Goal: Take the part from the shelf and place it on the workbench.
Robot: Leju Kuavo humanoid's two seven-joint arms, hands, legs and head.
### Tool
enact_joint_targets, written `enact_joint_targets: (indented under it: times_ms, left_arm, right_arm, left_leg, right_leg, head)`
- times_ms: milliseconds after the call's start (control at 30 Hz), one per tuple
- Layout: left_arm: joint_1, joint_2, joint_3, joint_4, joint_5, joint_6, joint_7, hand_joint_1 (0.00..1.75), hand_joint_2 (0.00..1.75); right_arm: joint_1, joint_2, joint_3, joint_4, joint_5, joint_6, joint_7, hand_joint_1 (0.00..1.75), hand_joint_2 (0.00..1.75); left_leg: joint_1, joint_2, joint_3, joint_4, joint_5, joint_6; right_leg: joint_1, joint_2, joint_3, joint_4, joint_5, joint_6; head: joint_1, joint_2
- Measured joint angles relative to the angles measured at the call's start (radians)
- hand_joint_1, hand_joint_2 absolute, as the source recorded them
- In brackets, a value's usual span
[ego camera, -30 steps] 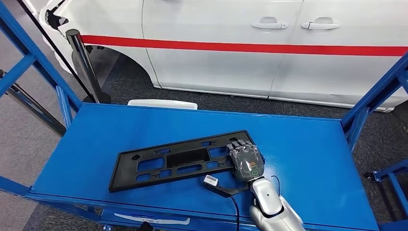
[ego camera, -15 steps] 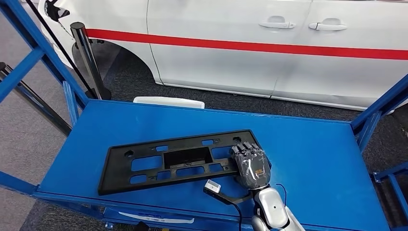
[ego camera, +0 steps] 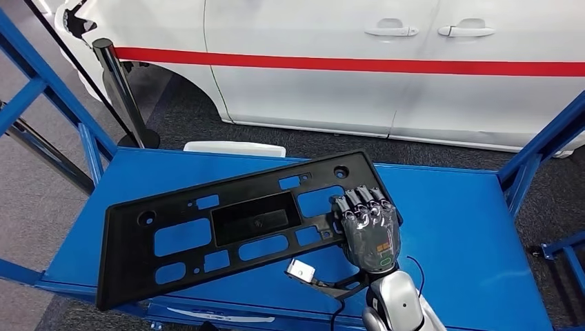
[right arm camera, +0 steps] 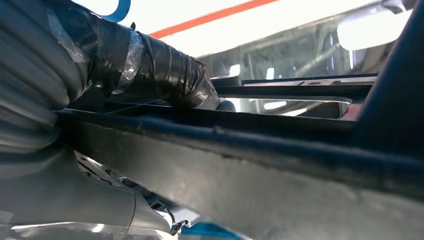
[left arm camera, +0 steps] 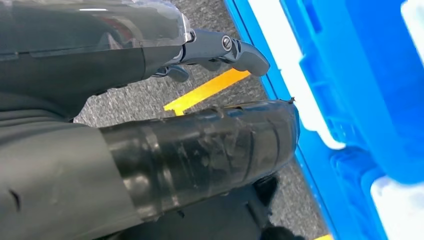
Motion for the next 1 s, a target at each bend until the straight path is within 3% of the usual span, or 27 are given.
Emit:
enact_joint_targets:
  times_ms: [67, 100, 233, 300, 367, 400, 433, 500, 567, 600, 733, 800, 867, 900, 933, 967, 1000]
  left_arm:
    - [-0.001, 0.000, 0.000, 0.000, 0.003, -0.001, 0.000, 0.00, 0.00]
    - [-0.002, 0.000, 0.000, 0.000, 0.005, -0.001, -0.001, 0.00, 0.00]
    - [0.002, 0.000, 0.000, 0.000, 0.014, -0.001, -0.004, 0.00, 0.00]
    - [0.002, -0.001, 0.000, 0.000, 0.016, -0.001, -0.005, 0.00, 0.87]
    - [0.003, -0.001, 0.000, 0.000, 0.016, 0.000, -0.005, 0.00, 1.75]
    - [0.003, -0.002, 0.000, 0.000, 0.016, 0.000, -0.005, 0.00, 1.75]
    - [0.004, -0.002, 0.000, 0.000, 0.016, 0.000, -0.005, 0.00, 1.75]
    - [0.005, -0.003, 0.000, 0.000, 0.017, 0.000, -0.006, 0.00, 1.75]
    - [0.005, -0.004, 0.000, 0.000, 0.018, 0.000, -0.008, 0.00, 1.75]
    - [0.005, -0.005, 0.000, 0.000, 0.019, 0.000, -0.010, 0.00, 1.75]
    - [0.006, -0.005, 0.000, 0.000, 0.019, 0.005, -0.014, 0.00, 1.75]
    - [0.006, -0.005, 0.000, 0.000, 0.021, 0.010, -0.014, 0.00, 1.75]
    - [0.007, -0.005, 0.000, 0.000, 0.025, 0.011, -0.009, 0.00, 1.75]
    - [0.008, -0.006, 0.000, 0.000, 0.026, 0.012, -0.003, 0.00, 1.75]
    - [0.009, -0.006, 0.000, 0.000, 0.027, 0.016, 0.005, 0.00, 1.75]
    - [0.009, -0.006, 0.000, 0.000, 0.027, 0.022, 0.012, 0.00, 1.75]
    - [0.009, -0.007, 0.000, 0.000, 0.028, 0.031, 0.019, 0.00, 1.75]
  right_arm:
    - [0.000, 0.000, 0.002, -0.015, 0.020, 0.000, 0.007, 1.75, 1.75]
    - [0.000, 0.000, 0.004, -0.022, 0.030, 0.000, 0.011, 1.75, 1.75]
    - [0.005, 0.000, 0.029, -0.041, 0.059, 0.002, 0.020, 1.75, 1.75]
    - [0.009, 0.000, 0.039, -0.047, 0.063, 0.002, 0.023, 1.75, 1.75]
    - [0.013, 0.000, 0.046, -0.049, 0.064, 0.003, 0.025, 1.75, 1.75]
    - [0.016, 0.000, 0.047, -0.049, 0.064, 0.003, 0.025, 1.75, 1.75]
    - [0.019, 0.000, 0.049, -0.049, 0.065, 0.003, 0.026, 1.75, 1.75]
    - [0.021, 0.000, 0.053, -0.050, 0.066, 0.002, 0.026, 1.75, 1.75]
    - [0.021, 0.000, 0.060, -0.053, 0.068, 0.002, 0.028, 1.75, 1.75]
    - [0.022, 0.000, 0.065, -0.055, 0.069, 0.001, 0.030, 1.75, 1.75]
    - [0.025, 0.000, 0.084, -0.064, 0.071, 0.000, 0.042, 1.75, 1.75]
    - [0.024, 0.001, 0.093, -0.067, 0.071, 0.000, 0.050, 1.75, 1.75]
    - [0.024, 0.001, 0.101, -0.068, 0.071, 0.000, 0.059, 1.75, 1.75]
    - [0.024, 0.001, 0.103, -0.068, 0.070, 0.000, 0.063, 1.75, 1.75]
    - [0.024, 0.001, 0.105, -0.067, 0.070, 0.001, 0.067, 1.75, 1.75]
    - [0.024, 0.001, 0.106, -0.067, 0.069, 0.001, 0.071, 1.75, 1.75]
    - [0.024, 0.001, 0.107, -0.067, 0.069, 0.001, 0.075, 1.75, 1.75]
  left_leg:
    - [-0.004, 0.000, 0.056, -0.123, 0.046, 0.010]
    - [-0.007, -0.001, 0.068, -0.150, 0.050, 0.016]
    - [-0.006, -0.002, 0.074, -0.170, 0.056, 0.043]
    - [-0.003, -0.001, 0.078, -0.178, 0.061, 0.055]
    - [-0.004, 0.000, 0.077, -0.178, 0.060, 0.060]
    - [-0.005, 0.000, 0.077, -0.177, 0.059, 0.061]
    - [-0.005, -0.001, 0.077, -0.175, 0.058, 0.060]
    - [-0.005, -0.003, 0.078, -0.167, 0.053, 0.057]
    - [-0.008, -0.004, 0.074, -0.155, 0.045, 0.049]
    - [-0.010, -0.005, 0.071, -0.151, 0.043, 0.044]
    - [-0.008, -0.004, 0.065, -0.138, 0.031, 0.022]
    - [-0.005, -0.003, 0.034, -0.066, -0.015, 0.011]
    - [-0.003, -0.003, -0.027, 0.065, -0.076, 0.003]
    - [-0.002, -0.003, -0.050, 0.113, -0.089, 0.001]
    - [-0.002, -0.003, -0.059, 0.129, -0.084, 0.001]
    - [-0.003, -0.003, -0.049, 0.104, -0.059, 0.002]
    - [-0.003, -0.003, -0.021, 0.044, -0.022, 0.006]
  right_leg:
    - [0.003, 0.001, 0.003, 0.001, -0.003, 0.008]
    - [0.005, 0.001, 0.002, 0.001, -0.003, 0.013]
    - [0.004, 0.000, -0.003, 0.010, -0.012, 0.033]
    - [0.004, 0.000, -0.039, 0.091, -0.062, 0.039]
    - [0.004, 0.000, -0.101, 0.221, -0.121, 0.042]
    - [0.004, 0.000, -0.122, 0.263, -0.130, 0.043]
    - [0.003, 0.000, -0.126, 0.269, -0.120, 0.044]
    - [0.003, 0.000, -0.079, 0.171, -0.054, 0.041]
    - [0.004, 0.000, -0.022, 0.055, -0.013, 0.035]
    - [0.005, 0.000, -0.010, 0.027, -0.008, 0.031]
    - [0.007, 0.002, -0.007, 0.013, -0.008, 0.009]
    - [0.003, -0.001, -0.004, 0.008, -0.006, -0.001]
    - [0.004, -0.002, -0.004, 0.007, -0.007, -0.004]
    - [0.005, -0.003, -0.004, 0.008, -0.007, -0.005]
    - [0.005, -0.002, -0.003, 0.008, -0.007, -0.005]
    - [0.006, -0.002, -0.002, 0.008, -0.008, -0.005]
    - [0.006, -0.001, 0.000, 0.008, -0.008, -0.005]
  head:
    - [0.000, 0.000]
    - [0.000, 0.000]
    - [0.001, 0.000]
    - [0.002, 0.000]
    - [0.002, 0.000]
    - [0.002, 0.000]
    - [0.002, 0.000]
    - [0.002, 0.000]
    - [0.002, 0.000]
    - [0.002, 0.000]
    - [0.001, 0.000]
    - [0.000, 0.000]
    - [0.000, 0.000]
    - [0.000, 0.000]
    - [0.000, 0.000]
    - [0.000, 0.000]
    - [0.000, 0.000]
